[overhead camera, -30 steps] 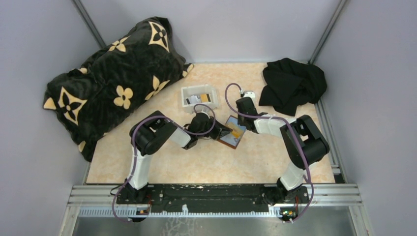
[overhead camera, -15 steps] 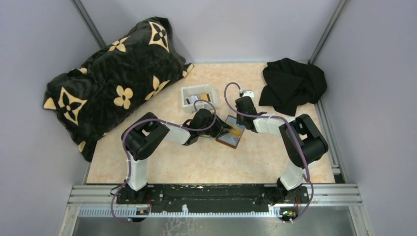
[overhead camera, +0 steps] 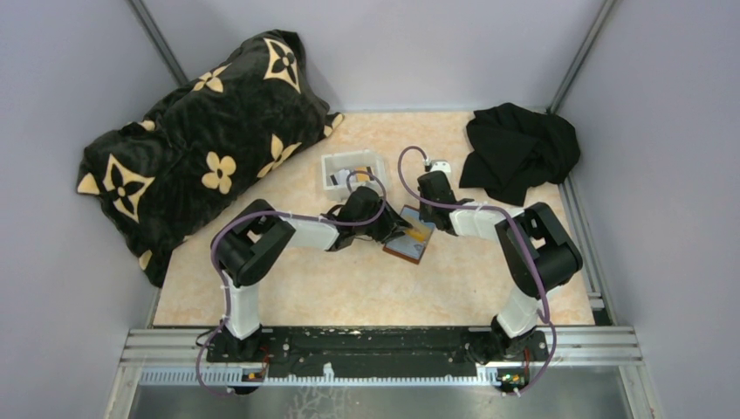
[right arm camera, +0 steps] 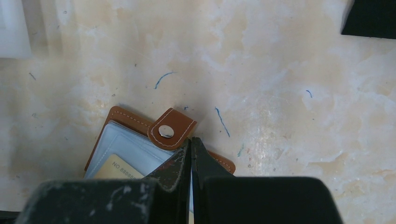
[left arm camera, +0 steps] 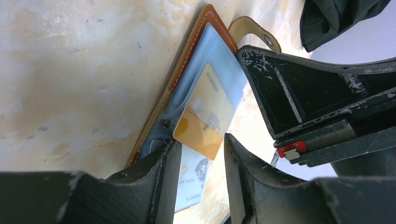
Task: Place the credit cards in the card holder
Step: Insert the credit card into the card holder.
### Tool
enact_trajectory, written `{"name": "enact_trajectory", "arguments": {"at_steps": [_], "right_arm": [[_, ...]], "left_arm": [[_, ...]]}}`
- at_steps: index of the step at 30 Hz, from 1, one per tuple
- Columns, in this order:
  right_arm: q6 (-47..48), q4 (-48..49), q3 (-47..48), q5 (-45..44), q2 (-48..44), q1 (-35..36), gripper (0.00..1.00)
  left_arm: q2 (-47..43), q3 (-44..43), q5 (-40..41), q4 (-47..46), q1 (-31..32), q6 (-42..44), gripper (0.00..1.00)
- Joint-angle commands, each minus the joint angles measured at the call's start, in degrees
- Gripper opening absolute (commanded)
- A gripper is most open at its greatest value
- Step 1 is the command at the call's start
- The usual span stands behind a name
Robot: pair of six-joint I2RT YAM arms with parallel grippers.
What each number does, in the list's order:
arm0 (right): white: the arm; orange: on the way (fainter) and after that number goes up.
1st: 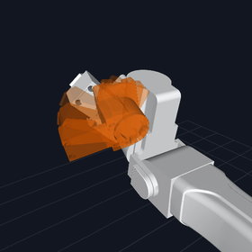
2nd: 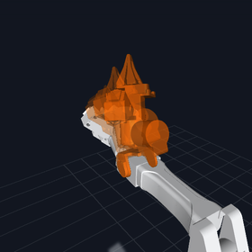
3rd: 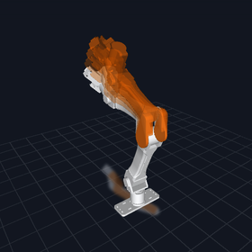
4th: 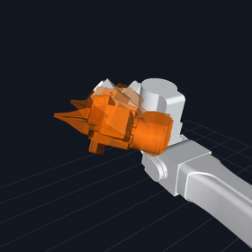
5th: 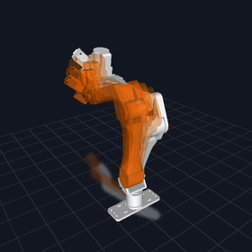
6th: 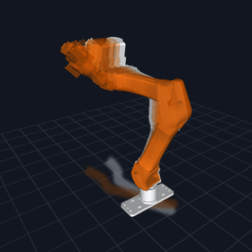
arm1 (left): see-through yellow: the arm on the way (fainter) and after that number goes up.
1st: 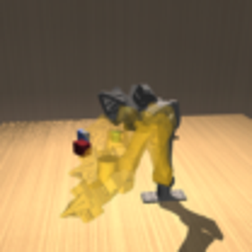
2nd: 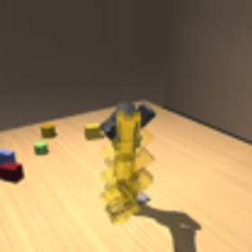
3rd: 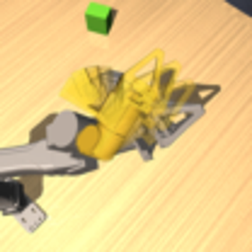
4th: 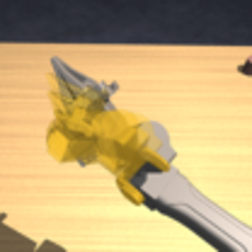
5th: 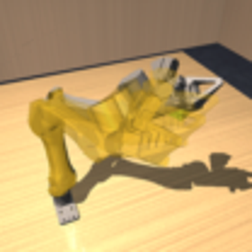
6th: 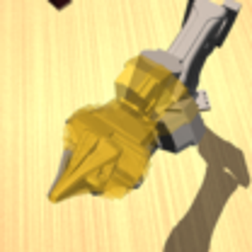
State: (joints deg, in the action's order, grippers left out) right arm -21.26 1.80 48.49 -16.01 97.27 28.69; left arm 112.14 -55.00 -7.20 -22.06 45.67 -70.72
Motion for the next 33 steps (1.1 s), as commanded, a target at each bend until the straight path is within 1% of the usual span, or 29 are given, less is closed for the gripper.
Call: {"name": "enact_trajectory", "arguments": {"at_steps": [1,11,21,24,28,33], "right_arm": [[-1.3,-7.0,-1.3,4.3,3.4,0.2,0.00],[-1.3,-6.6,-1.5,4.5,3.4,0.2,0.00],[-1.3,-6.2,-1.6,4.8,3.9,0.2,0.00],[-1.3,-6.2,-1.6,4.8,3.9,0.2,0.00],[-1.2,-6.0,-1.6,4.9,3.9,0.2,0.00],[-1.2,-5.7,-1.6,5.2,4.3,0.2,0.00]], "left_arm": [[-0.9,2.6,-0.6,12.5,0.8,3.6,0.47],[-2.6,2.4,-0.3,14.9,1.8,5.4,0.47],[-5.2,0.8,3.5,19.0,2.7,14.0,0.46],[-6.0,0.9,5.2,19.2,2.9,16.0,0.44],[-7.4,1.8,7.0,16.1,3.3,17.9,0.44],[-9.3,3.6,8.0,7.6,3.4,19.7,0.44]]}}
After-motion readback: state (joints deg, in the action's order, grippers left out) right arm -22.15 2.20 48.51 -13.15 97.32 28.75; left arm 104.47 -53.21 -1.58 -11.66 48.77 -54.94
